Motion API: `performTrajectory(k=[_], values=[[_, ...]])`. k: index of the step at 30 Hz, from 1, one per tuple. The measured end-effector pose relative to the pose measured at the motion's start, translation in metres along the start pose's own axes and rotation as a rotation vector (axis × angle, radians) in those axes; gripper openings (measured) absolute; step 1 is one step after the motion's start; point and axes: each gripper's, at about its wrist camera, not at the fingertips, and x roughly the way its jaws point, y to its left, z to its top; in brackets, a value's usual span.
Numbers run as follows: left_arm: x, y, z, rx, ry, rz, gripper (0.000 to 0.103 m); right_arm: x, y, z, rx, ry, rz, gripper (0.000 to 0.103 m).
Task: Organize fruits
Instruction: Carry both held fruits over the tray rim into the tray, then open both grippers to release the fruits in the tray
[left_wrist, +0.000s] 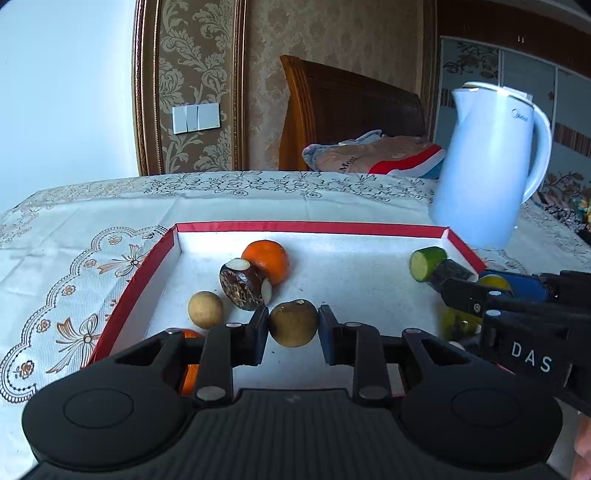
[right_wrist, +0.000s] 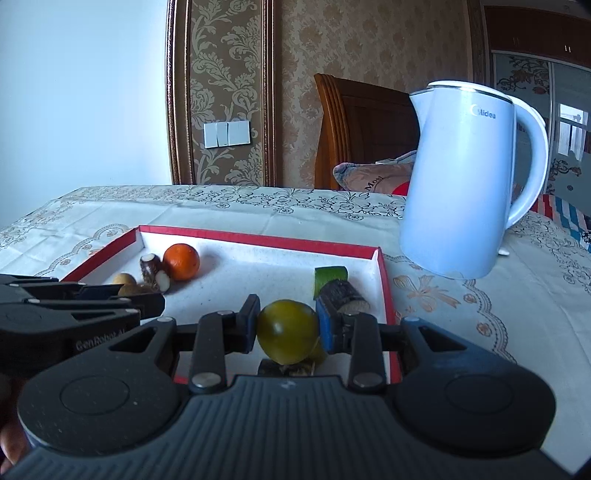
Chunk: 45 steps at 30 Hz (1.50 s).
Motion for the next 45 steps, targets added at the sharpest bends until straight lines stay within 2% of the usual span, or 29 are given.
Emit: performTrajectory(k=[12, 17, 22, 24, 30, 45], values=[[0.039, 0.022, 0.01, -0.062, 0.058, 0.051, 0.028, 0.049, 0.004, 0.012, 0.014, 0.06, 0.019, 0.031], [0.047, 0.027, 0.013, -0.068, 0.055, 0.067, 0.028, 0.065, 0.008, 0.013, 0.02, 0.087, 0.032, 0.031], [0.048, 0.025, 0.012, -0.054, 0.046, 0.077, 0.028, 0.081, 0.01, 0.009, 0.01, 0.117, 0.0, 0.031], [0.049, 0.026, 0.012, -0.051, 0.044, 0.083, 0.028, 0.083, 0.013, 0.008, -0.017, 0.11, -0.025, 0.031], [0.048, 0.027, 0.011, -0.065, 0.038, 0.09, 0.028, 0.085, 0.007, 0.009, 0.02, 0.119, -0.044, 0.031], [0.046, 0.028, 0.009, -0.065, 0.027, 0.083, 0.028, 0.081, 0.008, 0.007, 0.02, 0.097, -0.054, 0.031]])
